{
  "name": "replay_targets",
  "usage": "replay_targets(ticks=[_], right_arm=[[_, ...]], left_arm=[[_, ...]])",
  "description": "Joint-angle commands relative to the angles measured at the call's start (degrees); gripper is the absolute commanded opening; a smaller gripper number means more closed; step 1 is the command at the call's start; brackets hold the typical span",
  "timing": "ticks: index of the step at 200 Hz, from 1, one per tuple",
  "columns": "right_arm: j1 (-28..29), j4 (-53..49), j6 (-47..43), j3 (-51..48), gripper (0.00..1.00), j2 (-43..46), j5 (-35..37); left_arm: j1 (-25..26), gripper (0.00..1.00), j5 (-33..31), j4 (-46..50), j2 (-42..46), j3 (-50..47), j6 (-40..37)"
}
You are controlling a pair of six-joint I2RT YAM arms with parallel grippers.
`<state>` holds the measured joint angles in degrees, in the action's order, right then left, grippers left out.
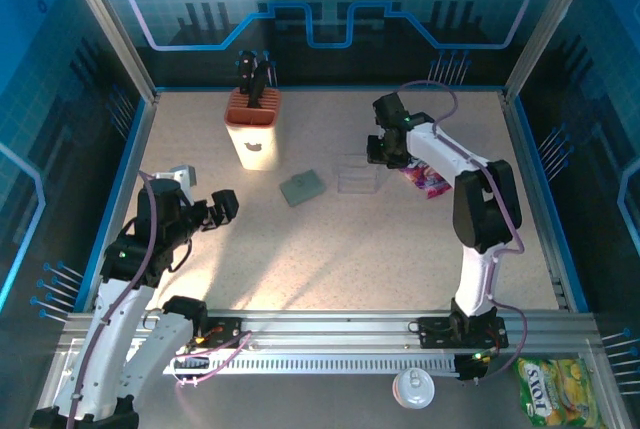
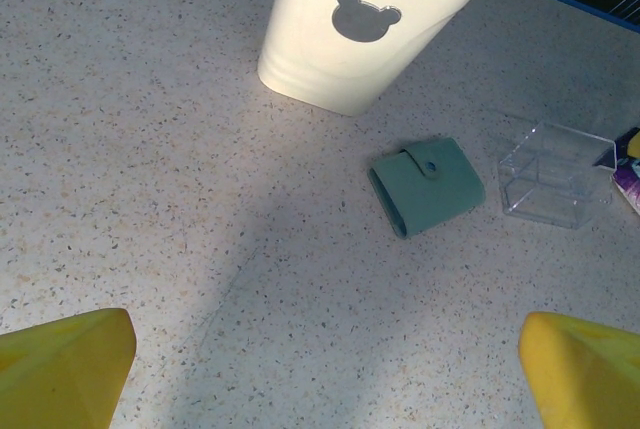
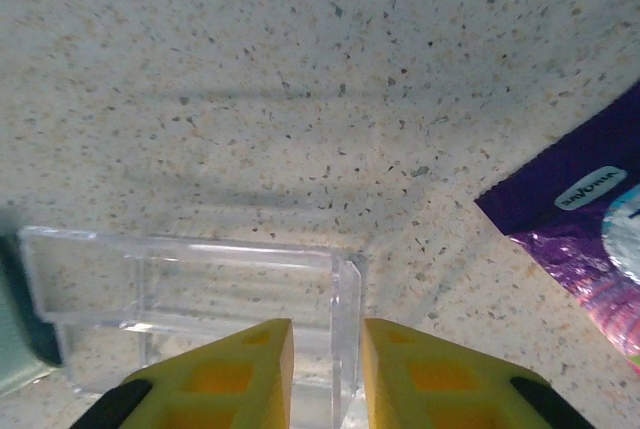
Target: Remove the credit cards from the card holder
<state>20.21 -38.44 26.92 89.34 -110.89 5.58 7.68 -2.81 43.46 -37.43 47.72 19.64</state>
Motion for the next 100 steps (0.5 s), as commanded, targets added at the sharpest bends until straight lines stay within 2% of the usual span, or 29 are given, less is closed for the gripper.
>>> replay_targets(ticks=[1,43,100], right_arm=[[1.5,-2.0,-0.4,2.2,0.28,3.5,-0.6],[7.5,-1.4,0.1,4.9,0.32,2.0,-2.1],[14.9,-0.8,-1.3,13.3,0.38,-7.2,-6.3]], left_arm=[[0.4,0.99,-0.2,0.0,0.1,-1.0,1.1],[0.7,0.99,-0.2,0.0,0.1,-1.0,1.2],[0.9,0.99,-0.2,0.0,0.1,-1.0,1.2]])
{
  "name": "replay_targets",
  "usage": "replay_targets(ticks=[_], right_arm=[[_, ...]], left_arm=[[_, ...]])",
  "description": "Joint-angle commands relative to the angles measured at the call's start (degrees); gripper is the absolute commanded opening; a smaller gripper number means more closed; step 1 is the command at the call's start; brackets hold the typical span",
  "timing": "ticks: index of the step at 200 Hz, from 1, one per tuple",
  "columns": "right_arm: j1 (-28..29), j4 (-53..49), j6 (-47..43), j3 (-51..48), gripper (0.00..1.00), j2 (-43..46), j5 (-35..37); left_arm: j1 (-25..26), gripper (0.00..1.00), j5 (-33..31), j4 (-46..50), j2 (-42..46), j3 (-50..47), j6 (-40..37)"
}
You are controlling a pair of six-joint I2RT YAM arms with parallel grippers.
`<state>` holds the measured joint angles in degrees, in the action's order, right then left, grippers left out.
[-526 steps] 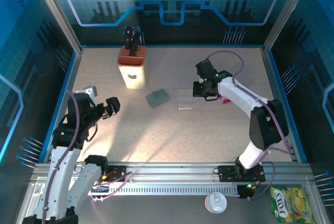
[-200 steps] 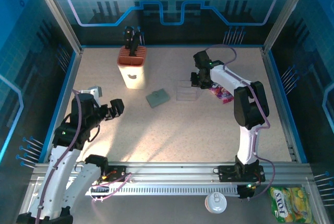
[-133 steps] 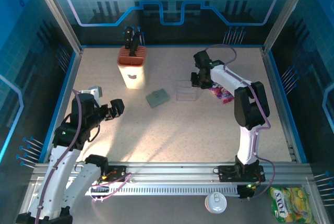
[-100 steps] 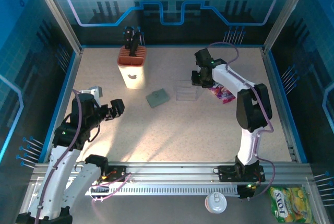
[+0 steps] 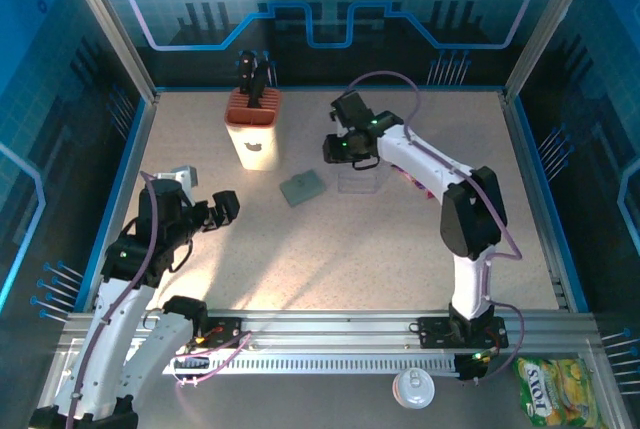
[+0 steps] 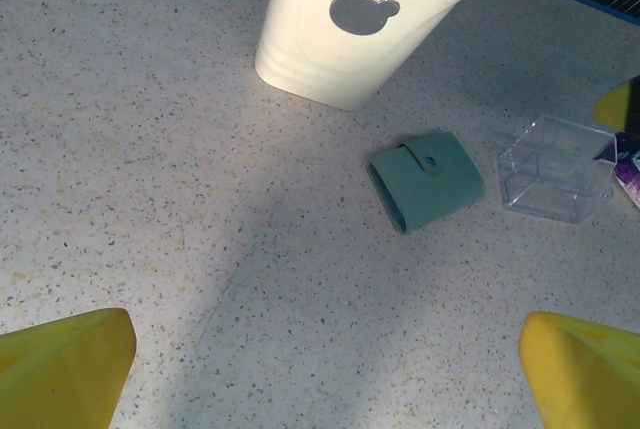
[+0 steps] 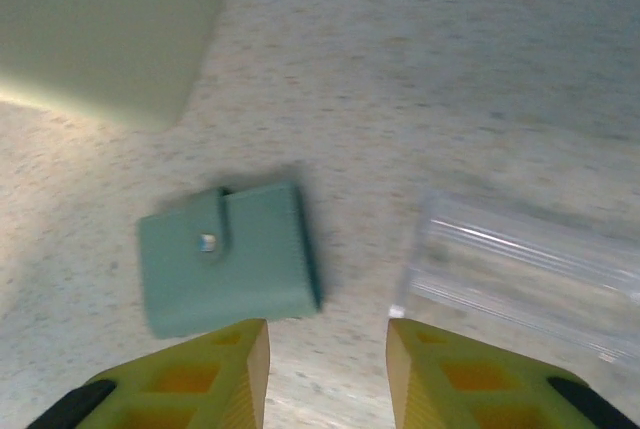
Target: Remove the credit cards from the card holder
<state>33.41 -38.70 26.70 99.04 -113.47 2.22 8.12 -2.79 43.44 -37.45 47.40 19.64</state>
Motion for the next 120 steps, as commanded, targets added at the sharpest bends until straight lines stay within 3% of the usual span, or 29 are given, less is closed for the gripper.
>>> replay_targets(ticks=[1,120], right_arm=[[1.7,-0.5,-1.1,3.8,0.38,-4.8,-3.0],[4.2,-1.0,-3.8,18.8,0.40,-22.8,-6.2]], left_arm=[[0.5,0.99,-0.2,0.0,0.2,-0.6,1.2],[0.9,0.99,-0.2,-0.1,-0.1,-0.8,1.2]])
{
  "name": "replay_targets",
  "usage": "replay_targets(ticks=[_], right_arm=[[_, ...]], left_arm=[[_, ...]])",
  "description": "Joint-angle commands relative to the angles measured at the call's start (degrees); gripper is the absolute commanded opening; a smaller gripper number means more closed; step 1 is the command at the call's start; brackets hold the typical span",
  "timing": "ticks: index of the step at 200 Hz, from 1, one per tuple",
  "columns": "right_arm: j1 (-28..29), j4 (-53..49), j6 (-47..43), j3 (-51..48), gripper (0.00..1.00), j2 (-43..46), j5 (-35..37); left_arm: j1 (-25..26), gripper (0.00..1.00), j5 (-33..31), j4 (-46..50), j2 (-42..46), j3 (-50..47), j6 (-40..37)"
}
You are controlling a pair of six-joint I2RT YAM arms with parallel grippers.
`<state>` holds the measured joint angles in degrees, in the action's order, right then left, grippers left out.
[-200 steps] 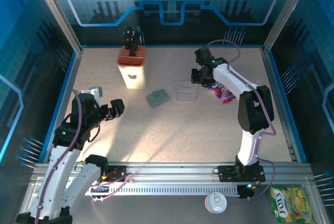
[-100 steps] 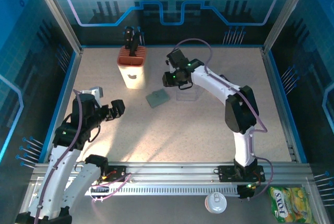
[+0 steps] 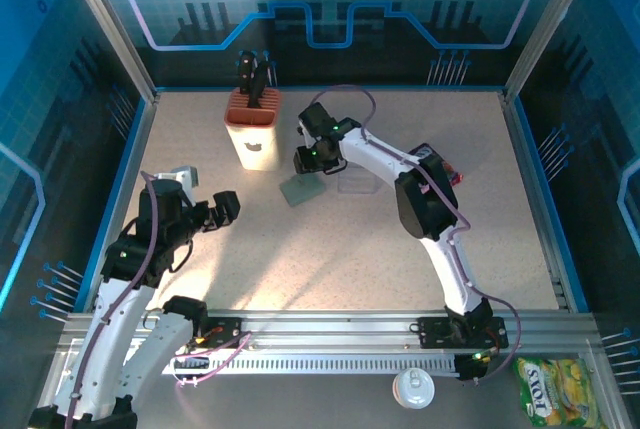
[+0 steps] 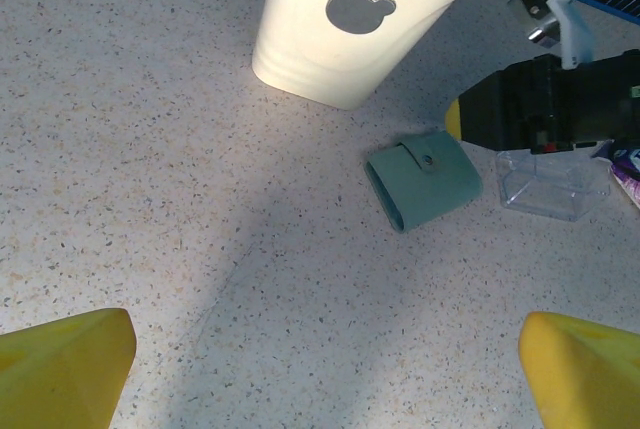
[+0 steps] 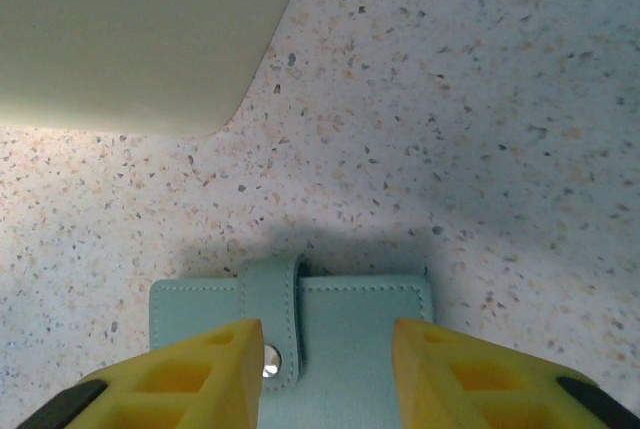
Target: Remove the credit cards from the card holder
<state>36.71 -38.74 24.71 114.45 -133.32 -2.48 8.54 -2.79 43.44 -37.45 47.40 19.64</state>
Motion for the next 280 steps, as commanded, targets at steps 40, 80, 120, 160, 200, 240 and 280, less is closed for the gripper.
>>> replay_targets(ticks=[40,80,120,160,200,240,280], right_arm=[[0.9,-1.1,-3.0,6.6,0.40,-6.3,-2.0],[1.0,-0.5,-4.1,7.0,0.40,-7.7,-5.9],[2.2,-2.8,-5.6,4.9,0.46,-6.1,-6.5],[2.5,-4.9,-4.5,0.8,0.68,-2.7,-6.9],[3.1,-5.2,-3.8,-5.5,0.81,2.8,-6.4],[4.3,-2.8,-2.3,-13.1,0.86,7.5,-8.5],[6.9,-0.1,-3.6,-17.4,0.88,10.3,-10.2]], left_arm=[[0.7,0.99,-0.4,0.0,-0.3,-0.8,1.2],[0.7,0.99,-0.8,0.1,-0.3,-0.7,1.2],[0.7,0.99,-1.2,0.3,-0.6,-0.6,1.3],[0.7,0.99,-1.1,0.3,-0.6,-0.7,1.3],[0.7,0.99,-0.7,0.1,-0.8,-0.7,1.4],[0.7,0.99,-0.5,0.1,-0.9,-0.8,1.4],[0.8,0.99,-0.3,0.1,-1.0,-0.7,1.3]])
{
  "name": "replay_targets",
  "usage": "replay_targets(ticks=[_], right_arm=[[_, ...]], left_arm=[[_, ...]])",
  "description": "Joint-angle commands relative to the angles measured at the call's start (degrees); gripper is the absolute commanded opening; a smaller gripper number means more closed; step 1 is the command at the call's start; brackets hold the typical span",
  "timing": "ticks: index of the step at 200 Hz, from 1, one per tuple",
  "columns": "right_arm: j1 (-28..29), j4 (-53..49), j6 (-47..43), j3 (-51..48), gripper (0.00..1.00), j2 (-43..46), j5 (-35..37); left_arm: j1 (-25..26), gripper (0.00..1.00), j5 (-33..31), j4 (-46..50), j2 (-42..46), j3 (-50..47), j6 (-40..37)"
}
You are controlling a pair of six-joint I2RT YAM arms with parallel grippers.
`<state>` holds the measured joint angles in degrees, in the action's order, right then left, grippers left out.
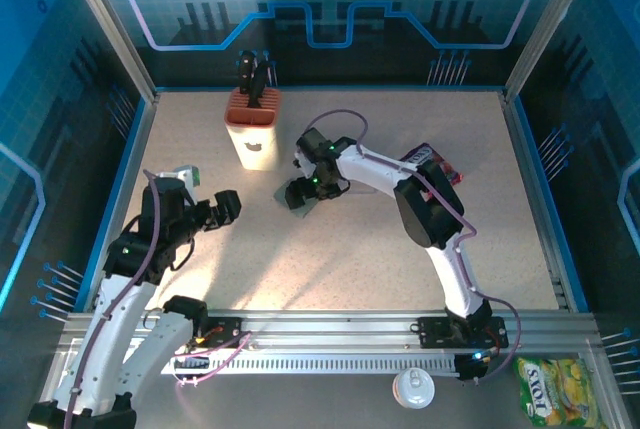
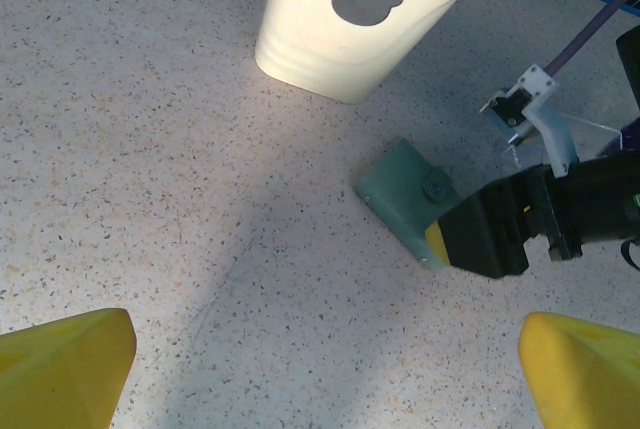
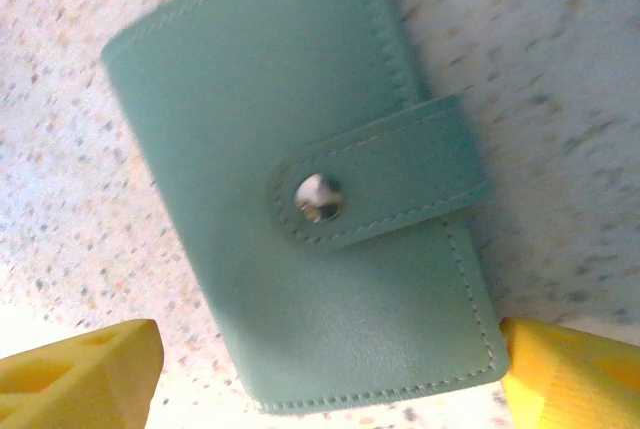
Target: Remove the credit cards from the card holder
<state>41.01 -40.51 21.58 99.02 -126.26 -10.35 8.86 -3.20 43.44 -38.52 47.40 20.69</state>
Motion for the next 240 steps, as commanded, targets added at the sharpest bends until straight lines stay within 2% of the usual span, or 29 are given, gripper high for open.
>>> replay_targets(ticks=[1,25,41,64,106,136,240], right_arm=[[2.6,1.6,-0.4,-2.0,0.88,3.3,-2.1],[4.4,0.4,-1.3,-2.0,0.91,4.9,7.4],[5.9,0.9,-2.6,-2.4,1.00,6.0,13.2],[7.2,2.9,-2.7,-3.0,1.00,6.4,16.6],[7.8,9.0,-0.1,-4.4,1.00,5.7,19.0],[7.9,13.8,-0.1,-5.4,1.00,4.7,19.2],[7.3,15.0,-3.6,-1.3,1.00,-1.4,19.2]], left_arm=[[0.5,0.99,0.1,0.1,0.1,-0.7,0.2],[0.5,0.99,0.5,1.3,-0.3,0.2,0.6],[0.5,0.99,1.2,2.7,-0.7,1.3,1.0],[0.4,0.99,1.3,3.9,-0.9,2.4,0.1],[0.4,0.99,2.0,7.0,-2.3,5.1,-3.0],[0.4,0.99,2.5,4.5,-0.9,3.0,-3.1],[0.5,0.99,3.5,3.1,2.2,1.9,-3.5]])
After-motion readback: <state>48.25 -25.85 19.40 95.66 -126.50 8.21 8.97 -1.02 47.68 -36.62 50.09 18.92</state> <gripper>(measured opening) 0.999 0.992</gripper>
